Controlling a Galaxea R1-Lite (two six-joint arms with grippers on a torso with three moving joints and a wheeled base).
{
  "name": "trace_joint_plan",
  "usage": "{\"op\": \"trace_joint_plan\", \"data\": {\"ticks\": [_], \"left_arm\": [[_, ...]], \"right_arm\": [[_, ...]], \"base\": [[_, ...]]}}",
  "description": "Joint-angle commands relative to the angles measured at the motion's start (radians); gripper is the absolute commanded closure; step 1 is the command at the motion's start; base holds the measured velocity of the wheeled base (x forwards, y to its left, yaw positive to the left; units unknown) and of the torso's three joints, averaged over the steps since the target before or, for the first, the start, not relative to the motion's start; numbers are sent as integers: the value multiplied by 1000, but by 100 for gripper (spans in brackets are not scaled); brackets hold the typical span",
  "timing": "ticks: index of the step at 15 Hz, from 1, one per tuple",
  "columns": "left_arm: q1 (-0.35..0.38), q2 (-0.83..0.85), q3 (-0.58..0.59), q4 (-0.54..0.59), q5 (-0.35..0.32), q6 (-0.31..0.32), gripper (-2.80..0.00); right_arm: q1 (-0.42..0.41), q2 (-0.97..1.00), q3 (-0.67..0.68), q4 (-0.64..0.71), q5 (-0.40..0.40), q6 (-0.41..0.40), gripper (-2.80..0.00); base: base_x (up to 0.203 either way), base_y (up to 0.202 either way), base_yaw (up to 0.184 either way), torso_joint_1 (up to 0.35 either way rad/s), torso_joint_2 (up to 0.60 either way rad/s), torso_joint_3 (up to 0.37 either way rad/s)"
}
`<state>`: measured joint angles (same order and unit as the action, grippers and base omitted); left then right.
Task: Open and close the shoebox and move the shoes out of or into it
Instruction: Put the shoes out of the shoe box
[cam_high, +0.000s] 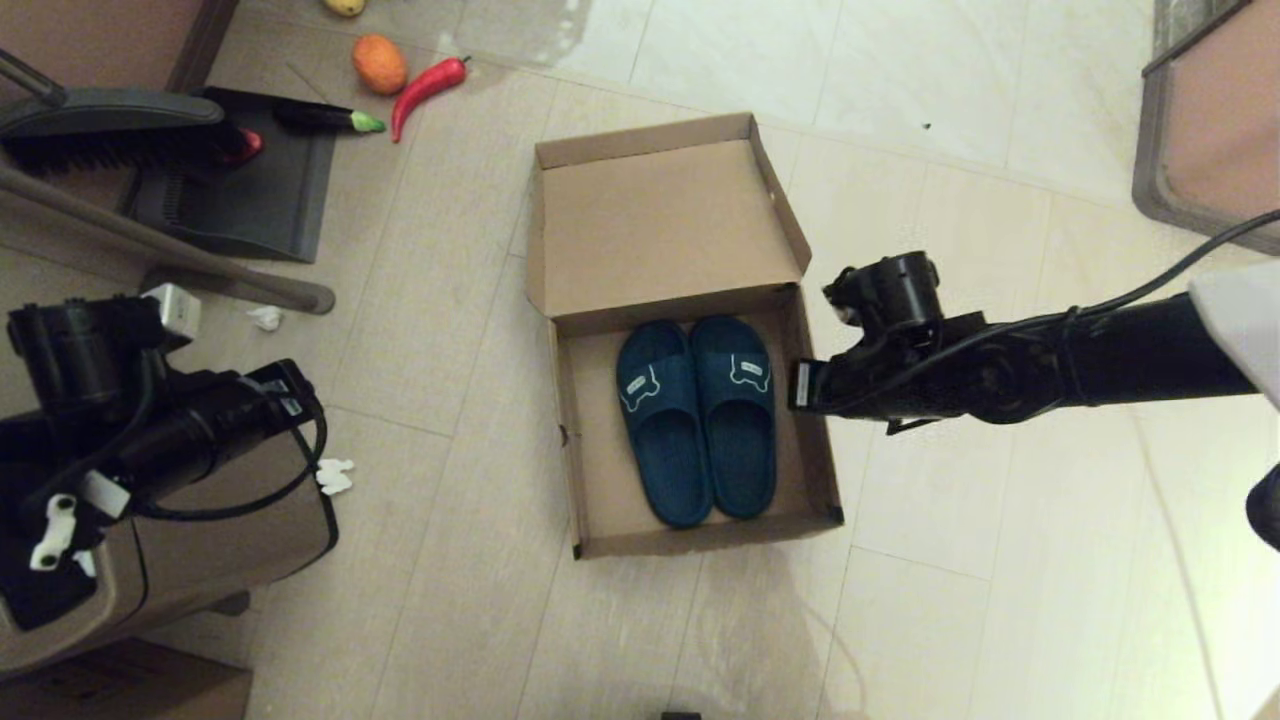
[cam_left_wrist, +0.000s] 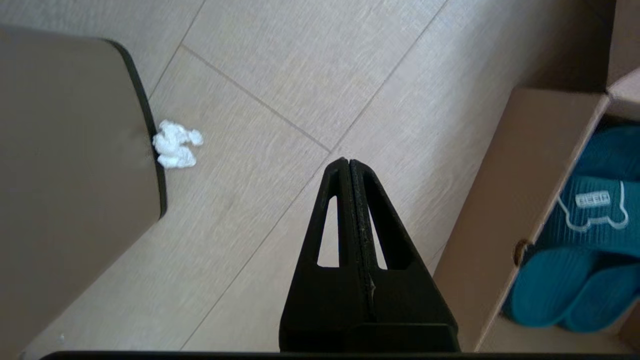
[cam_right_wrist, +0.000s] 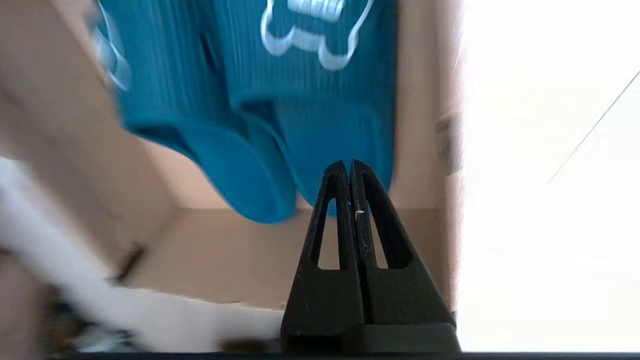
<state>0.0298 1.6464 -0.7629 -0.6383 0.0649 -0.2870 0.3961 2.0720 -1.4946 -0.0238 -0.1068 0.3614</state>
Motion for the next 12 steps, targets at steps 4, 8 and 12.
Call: {"op": "trace_joint_plan", "data": {"ticks": [4,8,12], "left_arm": [[1,-66,78,-4,5,28,0],[12,-187,156,11,14,35,0],[75,-209,183,14,15,85,0]], "right_arm": [[88,134,-51,-56,-35,-26,0],[138,210,-111,-82,-55,-23,-280],[147,344,-251,-120,-144,-50,-280]], "base": [[0,0,0,0,0,0],[0,0,0,0,0,0],[0,0,0,0,0,0]]}}
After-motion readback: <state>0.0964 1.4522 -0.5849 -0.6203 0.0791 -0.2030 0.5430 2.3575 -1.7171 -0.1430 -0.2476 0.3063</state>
